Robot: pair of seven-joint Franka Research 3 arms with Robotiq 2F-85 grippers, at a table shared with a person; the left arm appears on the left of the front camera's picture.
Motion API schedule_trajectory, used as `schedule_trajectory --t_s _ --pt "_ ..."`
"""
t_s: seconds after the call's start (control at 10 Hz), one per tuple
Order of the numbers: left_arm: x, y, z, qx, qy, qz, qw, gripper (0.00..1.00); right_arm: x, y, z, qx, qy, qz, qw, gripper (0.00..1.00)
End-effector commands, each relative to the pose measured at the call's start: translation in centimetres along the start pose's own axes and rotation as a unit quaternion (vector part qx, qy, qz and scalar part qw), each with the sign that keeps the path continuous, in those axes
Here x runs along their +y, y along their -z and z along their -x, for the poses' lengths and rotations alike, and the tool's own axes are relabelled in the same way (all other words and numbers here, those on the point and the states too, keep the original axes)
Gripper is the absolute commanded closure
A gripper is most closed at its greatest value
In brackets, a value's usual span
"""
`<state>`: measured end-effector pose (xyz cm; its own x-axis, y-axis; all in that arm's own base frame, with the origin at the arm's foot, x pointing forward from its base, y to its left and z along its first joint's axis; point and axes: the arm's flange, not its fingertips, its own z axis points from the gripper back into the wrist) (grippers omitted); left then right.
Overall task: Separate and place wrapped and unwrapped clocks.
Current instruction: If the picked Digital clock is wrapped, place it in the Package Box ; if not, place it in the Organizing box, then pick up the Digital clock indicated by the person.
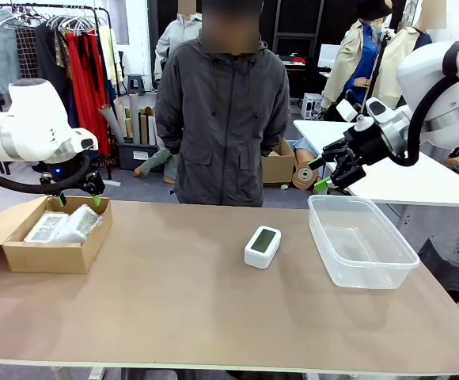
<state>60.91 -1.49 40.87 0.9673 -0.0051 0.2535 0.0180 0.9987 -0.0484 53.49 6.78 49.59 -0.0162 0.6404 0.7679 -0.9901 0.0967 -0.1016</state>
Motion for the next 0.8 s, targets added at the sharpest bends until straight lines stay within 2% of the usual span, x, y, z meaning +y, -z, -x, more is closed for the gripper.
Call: schedule_trajectory --t_s 0.0,0.7 --pt "0.18 -0.08 -0.05 -0.001 -0.003 0.008 1.0 0.0 0.04 -0.14 -0.07 0.002 -0.004 0.004 1.0 0.0" --pt "0.18 -0.08 -0.05 -0.001 -0.003 0.008 1.0 0.0 0.04 -0.14 -0.07 0.002 -0.004 0.004 1.0 0.0"
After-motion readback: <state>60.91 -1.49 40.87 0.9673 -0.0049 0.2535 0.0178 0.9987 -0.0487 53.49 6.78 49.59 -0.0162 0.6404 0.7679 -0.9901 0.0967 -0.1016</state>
